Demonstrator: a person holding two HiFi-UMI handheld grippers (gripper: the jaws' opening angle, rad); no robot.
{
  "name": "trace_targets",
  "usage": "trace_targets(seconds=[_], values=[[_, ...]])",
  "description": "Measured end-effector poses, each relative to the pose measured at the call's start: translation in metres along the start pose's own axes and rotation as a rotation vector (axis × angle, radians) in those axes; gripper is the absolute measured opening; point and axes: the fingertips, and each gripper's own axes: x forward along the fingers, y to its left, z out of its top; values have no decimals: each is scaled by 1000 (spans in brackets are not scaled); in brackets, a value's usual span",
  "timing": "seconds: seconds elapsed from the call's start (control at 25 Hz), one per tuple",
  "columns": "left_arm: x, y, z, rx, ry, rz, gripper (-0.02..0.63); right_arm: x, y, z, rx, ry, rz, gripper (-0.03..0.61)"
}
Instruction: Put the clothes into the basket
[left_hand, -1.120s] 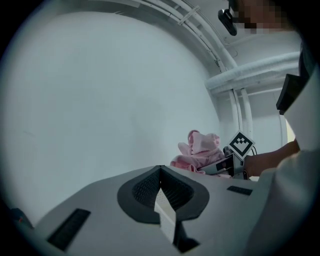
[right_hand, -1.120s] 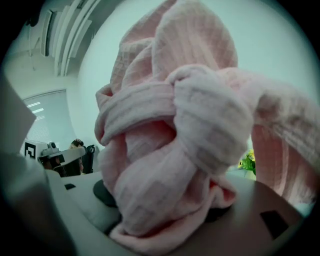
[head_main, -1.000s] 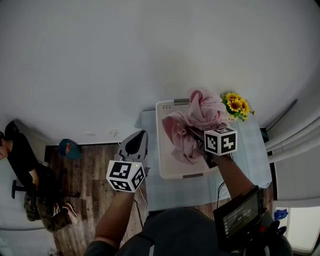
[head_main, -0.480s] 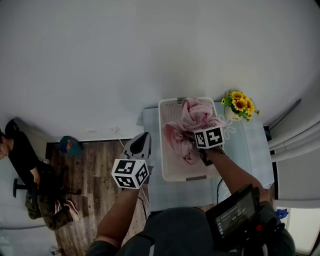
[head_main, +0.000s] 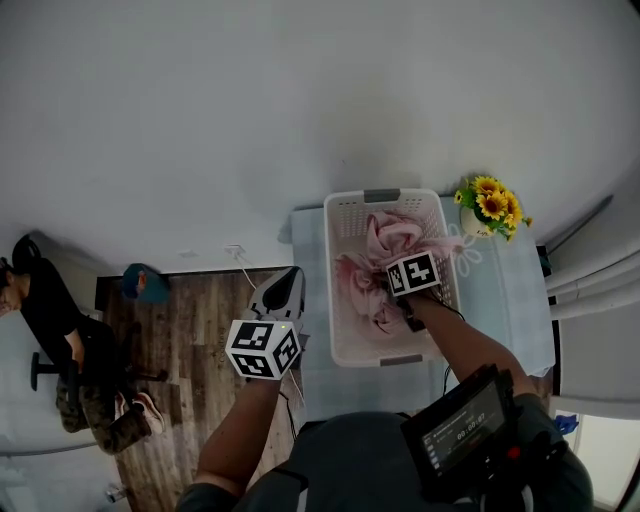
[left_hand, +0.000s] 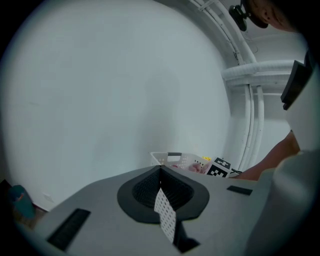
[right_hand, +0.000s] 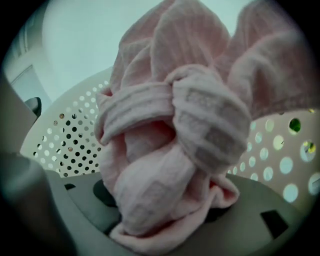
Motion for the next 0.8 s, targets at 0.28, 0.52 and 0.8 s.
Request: trace_targets(seconds=[0.28, 0.52, 0.8], values=[[3, 5, -8, -13, 13, -2, 3, 24, -8, -16, 61, 74, 9, 331], [0, 5, -15, -23, 21, -2, 3, 31, -9, -22, 92, 87, 25, 331], [-14, 6, -13, -35, 10, 4, 3, 31, -7, -22, 108, 82, 48, 357]])
